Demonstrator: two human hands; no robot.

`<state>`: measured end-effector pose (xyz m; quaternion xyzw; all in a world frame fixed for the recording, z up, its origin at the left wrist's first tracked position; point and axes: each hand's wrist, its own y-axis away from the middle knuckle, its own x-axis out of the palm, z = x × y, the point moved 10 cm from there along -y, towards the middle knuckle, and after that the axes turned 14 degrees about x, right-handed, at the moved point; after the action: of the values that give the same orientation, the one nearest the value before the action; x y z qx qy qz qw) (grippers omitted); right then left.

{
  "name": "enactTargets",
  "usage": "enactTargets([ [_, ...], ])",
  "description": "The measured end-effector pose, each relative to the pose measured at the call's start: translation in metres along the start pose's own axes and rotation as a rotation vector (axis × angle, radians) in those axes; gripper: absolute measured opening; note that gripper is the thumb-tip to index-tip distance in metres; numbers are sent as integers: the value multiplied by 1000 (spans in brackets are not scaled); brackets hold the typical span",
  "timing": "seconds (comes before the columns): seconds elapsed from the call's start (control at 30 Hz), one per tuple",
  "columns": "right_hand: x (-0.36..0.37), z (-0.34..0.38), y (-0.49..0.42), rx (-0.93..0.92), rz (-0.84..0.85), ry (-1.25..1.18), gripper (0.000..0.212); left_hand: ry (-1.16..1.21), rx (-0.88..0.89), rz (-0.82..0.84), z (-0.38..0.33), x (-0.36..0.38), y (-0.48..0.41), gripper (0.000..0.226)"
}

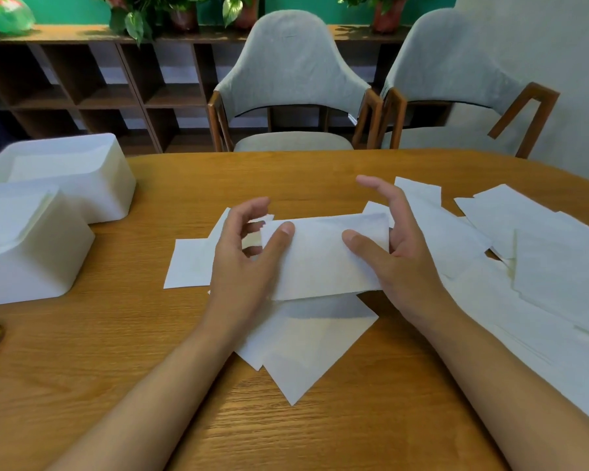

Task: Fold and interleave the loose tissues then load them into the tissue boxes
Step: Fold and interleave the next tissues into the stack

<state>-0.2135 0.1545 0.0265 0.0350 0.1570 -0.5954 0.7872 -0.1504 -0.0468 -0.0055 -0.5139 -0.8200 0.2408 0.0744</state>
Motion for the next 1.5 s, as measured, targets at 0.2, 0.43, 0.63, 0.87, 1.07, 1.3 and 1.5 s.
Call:
enactTargets([
  [0.2,-5,7,-2,29,76,40,47,180,-42,53,-11,14,2,19],
  [0.43,-48,-19,-1,100,-8,173,26,52,105,144,-31,40,-12,31],
  [0.63,-88,-47,1,206,-196,67,26,-445,303,466,-29,61,2,51],
  [0.87,-88,-51,-2,220,-237,59,23,-556,402,742,-26,68,17,76],
  [1.07,-69,-44,0,164,-146,180,21,-476,483,552,-36,52,4,27],
  [1.3,-36,-22,17,69,42,110,39,-294,326,523,-42,59,6,10],
  [1.5,-45,-39,12,202,-103,93,15,-61,105,341,-21,50,4,21],
])
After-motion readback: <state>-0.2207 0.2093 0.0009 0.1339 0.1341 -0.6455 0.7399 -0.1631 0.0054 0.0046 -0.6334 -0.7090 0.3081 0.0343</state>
